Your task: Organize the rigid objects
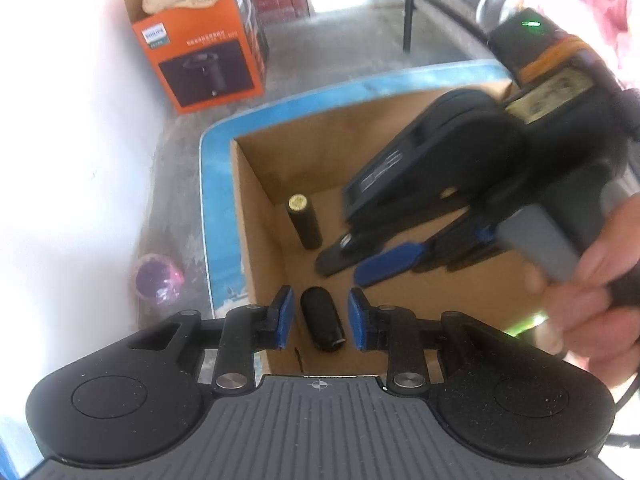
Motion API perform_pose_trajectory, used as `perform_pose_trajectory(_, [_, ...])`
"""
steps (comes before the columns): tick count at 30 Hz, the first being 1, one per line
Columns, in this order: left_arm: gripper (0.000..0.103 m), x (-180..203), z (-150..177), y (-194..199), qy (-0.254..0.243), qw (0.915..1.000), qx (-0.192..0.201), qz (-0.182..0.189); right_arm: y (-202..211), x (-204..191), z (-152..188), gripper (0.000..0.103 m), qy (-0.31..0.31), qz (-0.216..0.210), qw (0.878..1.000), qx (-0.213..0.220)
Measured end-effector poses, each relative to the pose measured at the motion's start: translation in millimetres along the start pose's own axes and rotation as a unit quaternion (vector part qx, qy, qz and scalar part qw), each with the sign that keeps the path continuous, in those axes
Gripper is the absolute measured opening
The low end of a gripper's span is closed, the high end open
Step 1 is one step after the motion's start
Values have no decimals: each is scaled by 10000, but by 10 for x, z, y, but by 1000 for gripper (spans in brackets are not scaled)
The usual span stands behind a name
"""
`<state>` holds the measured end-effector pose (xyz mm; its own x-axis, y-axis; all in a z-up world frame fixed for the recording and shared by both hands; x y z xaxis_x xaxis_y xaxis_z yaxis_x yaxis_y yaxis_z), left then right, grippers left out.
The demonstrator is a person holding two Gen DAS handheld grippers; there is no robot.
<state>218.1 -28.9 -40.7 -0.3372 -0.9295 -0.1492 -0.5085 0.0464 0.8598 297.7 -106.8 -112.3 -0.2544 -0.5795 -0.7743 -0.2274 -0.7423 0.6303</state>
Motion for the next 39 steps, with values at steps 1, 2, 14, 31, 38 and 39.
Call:
perform_pose_trajectory(1, [29,1,22,73,76,9999,77,54,142,-23,18,30,22,-78,9999,112])
perform_pose_trajectory(2, [29,7,35,154,165,9997,143,112,300,-38,43,30,23,-141,9996,236])
perform_pose_trajectory(14, [33,751,212,548,315,9894,391,1361,1832,622,827,30,173,1091,9811,1588])
perform_pose_trajectory(31, [33,1785,481,-41,-130,9937,4,1111,1051,1025,885,30,1505,1636,9700,982])
perform_pose_trajectory(38, [33,1843,500,-305,-195,9973,-68,699,915,1256,810,30,1372,1397,9771,836])
perform_pose_trajectory(39, [33,1857,506,-328,-187,9975,-95,678,890,1297,799,30,1326,1351,9785,814])
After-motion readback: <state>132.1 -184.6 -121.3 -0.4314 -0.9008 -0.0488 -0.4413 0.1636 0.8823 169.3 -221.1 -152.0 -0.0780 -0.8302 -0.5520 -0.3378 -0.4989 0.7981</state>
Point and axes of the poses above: each gripper's, at about its wrist camera, not at the fingertips, and y roughly against the way its jaws point, x to its right, z to its underside, the point moved 10 cm from there along -y, roughly the way its jaws point, and after that the axes turned 2 degrees about -z, right-handed, at the moved point
